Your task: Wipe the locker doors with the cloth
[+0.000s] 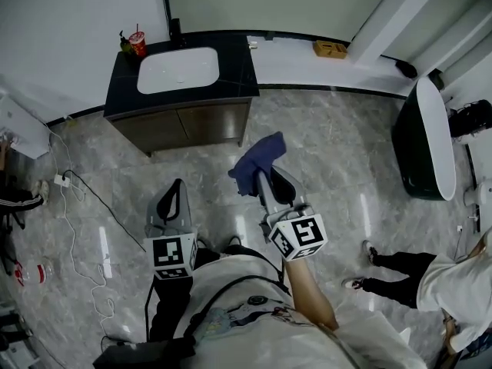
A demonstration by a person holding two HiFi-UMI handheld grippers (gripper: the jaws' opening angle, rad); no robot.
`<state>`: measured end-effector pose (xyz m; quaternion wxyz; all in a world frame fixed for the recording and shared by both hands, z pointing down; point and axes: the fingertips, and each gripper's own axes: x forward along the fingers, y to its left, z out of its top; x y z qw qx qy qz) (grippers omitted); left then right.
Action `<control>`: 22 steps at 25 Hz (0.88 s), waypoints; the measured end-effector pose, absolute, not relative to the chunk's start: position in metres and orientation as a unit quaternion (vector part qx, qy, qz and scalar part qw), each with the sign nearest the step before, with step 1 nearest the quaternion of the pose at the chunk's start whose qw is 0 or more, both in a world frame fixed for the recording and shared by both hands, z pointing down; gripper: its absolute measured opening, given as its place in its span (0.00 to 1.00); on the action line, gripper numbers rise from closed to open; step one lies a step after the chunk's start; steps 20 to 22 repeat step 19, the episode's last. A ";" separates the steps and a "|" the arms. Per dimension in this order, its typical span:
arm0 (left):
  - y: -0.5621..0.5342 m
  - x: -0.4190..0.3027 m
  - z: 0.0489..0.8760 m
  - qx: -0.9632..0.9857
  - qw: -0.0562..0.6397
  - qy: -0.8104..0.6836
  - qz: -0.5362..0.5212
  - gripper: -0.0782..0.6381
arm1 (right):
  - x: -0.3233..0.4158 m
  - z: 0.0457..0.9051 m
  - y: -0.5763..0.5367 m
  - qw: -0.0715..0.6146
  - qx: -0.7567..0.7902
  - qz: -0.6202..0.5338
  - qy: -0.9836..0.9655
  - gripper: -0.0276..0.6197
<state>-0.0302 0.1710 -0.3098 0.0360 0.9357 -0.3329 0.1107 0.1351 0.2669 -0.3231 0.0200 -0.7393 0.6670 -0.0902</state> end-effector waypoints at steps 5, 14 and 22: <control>0.166 -0.029 -0.310 0.934 0.038 -0.336 0.113 0.11 | 0.137 -0.323 0.265 0.014 -0.738 -0.092 0.669 0.14; 0.161 -0.024 -0.309 0.936 0.037 -0.332 0.109 0.11 | 0.135 -0.328 0.255 0.007 -0.732 -0.079 0.677 0.14; 0.162 -0.025 -0.306 0.935 0.041 -0.334 0.110 0.11 | 0.133 -0.328 0.259 0.007 -0.731 -0.079 0.678 0.14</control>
